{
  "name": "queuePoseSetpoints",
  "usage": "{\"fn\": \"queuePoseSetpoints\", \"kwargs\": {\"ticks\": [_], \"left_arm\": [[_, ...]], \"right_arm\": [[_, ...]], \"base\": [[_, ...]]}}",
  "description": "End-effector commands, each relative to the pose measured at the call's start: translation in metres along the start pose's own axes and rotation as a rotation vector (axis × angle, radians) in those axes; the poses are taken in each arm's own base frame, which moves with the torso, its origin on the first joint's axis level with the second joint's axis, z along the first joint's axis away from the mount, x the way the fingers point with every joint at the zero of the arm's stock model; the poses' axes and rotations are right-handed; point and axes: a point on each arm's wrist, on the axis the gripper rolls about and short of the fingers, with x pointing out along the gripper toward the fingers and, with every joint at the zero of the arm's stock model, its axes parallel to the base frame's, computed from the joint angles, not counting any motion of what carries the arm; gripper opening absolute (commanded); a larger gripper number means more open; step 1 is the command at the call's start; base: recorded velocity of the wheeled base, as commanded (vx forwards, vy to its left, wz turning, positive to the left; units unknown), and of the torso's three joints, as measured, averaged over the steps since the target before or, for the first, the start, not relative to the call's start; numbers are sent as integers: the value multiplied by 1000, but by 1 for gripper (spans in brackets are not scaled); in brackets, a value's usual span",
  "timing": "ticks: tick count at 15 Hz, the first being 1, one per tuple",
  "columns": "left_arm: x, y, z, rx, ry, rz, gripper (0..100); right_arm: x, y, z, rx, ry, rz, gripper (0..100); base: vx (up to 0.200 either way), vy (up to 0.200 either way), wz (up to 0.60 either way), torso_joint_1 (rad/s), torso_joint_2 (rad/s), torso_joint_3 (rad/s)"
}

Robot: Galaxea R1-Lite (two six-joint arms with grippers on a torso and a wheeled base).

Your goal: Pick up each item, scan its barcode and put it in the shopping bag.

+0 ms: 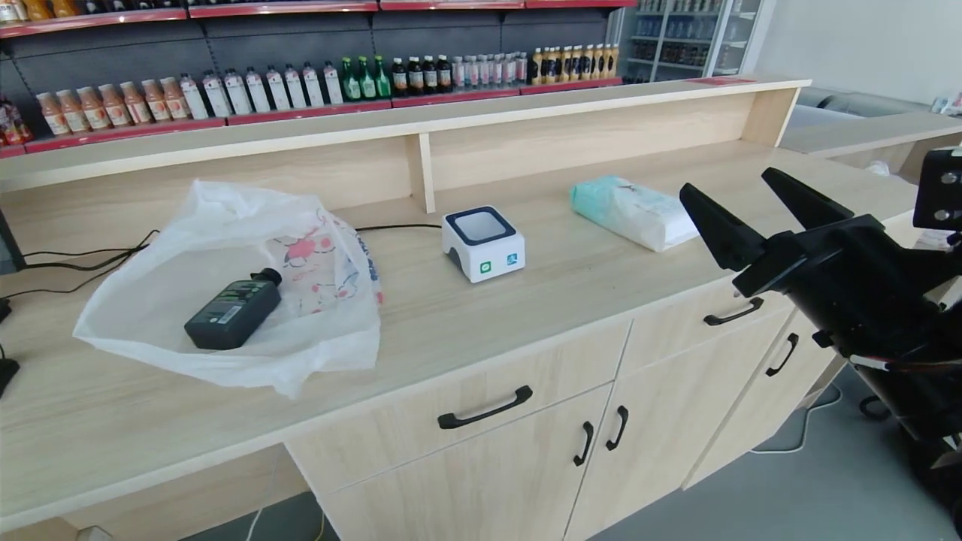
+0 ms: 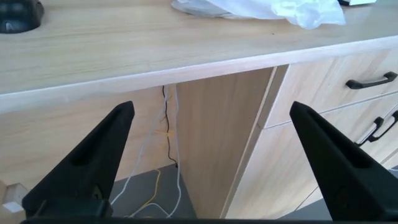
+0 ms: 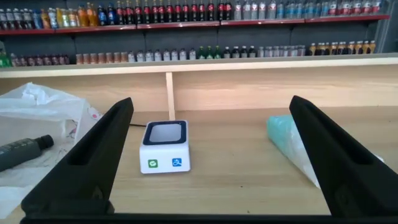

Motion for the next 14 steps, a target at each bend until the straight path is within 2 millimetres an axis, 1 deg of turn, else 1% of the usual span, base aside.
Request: {"fn": "queuePoseSetpoints", "kwargs": {"ticks": [1,6,11,14], "left_arm": [[0,0,0,0,-1,1,100],[0,0,0,0,-1,1,100],[0,0,0,-3,-1,1,100],[0,0,0,-3,-1,1,100]], "right_arm": [[-1,0,1,-1,-2,0,100],[-3,-2,0,-4,4,-8,100],[-11,-2,3,-4,7,-8,100],[-12,-2,6,-4,0,-8,100]], "base": [[0,-200,0,-7,7,2],[0,-200,0,1,-4,3],[0,-200,0,2,2,0],[0,-200,600,1,-1,1]]}}
